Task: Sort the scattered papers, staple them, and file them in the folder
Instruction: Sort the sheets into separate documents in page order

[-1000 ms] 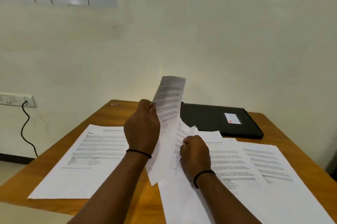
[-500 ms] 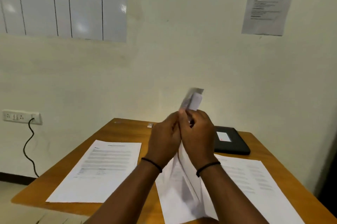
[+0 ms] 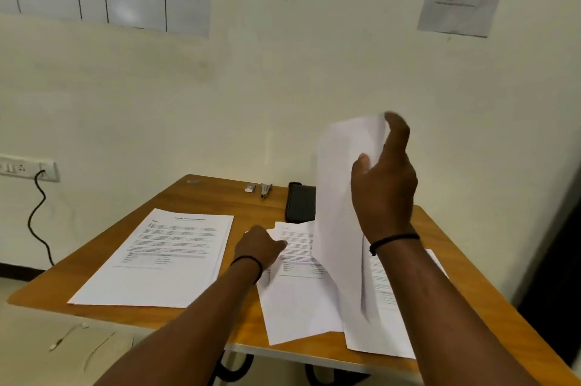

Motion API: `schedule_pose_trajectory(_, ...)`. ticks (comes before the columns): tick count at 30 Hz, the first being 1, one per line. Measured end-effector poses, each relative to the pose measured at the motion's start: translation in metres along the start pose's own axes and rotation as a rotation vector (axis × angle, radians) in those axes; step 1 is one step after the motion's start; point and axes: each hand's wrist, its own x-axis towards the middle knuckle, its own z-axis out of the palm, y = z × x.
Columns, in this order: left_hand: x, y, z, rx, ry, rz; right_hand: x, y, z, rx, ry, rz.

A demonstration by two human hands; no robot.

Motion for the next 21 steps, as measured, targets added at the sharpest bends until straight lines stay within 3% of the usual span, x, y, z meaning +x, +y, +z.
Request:
schedule_pose_trajectory(5, 0.002, 0.002, 0.027, 0.242, 0.015, -0.032, -0.003, 0.004, 0.007, -0.194, 0.098, -0.372)
schedule_pose_trajectory(7, 0.006, 0.006, 0.035, 0.297, -0.004, -0.021, -0.014, 0.014, 0.025, -0.209, 0.014, -0.493)
schedule_pose_trajectory(10, 0.013, 0.010, 0.037, 0.287, -0.040, -0.022, -0.042, 0.025, 0.053, -0.295, -0.249, -0.586)
schedule_pose_trajectory(16, 0.022, 0.004, 0.027, 0.229, -0.055, -0.045, -0.087, 0.053, 0.101, -0.524, -0.728, -0.371)
schedule_pose_trajectory(21, 0.031, -0.009, 0.033, -0.063, 0.021, -0.019, -0.091, 0.064, 0.118, -0.524, -0.806, -0.124)
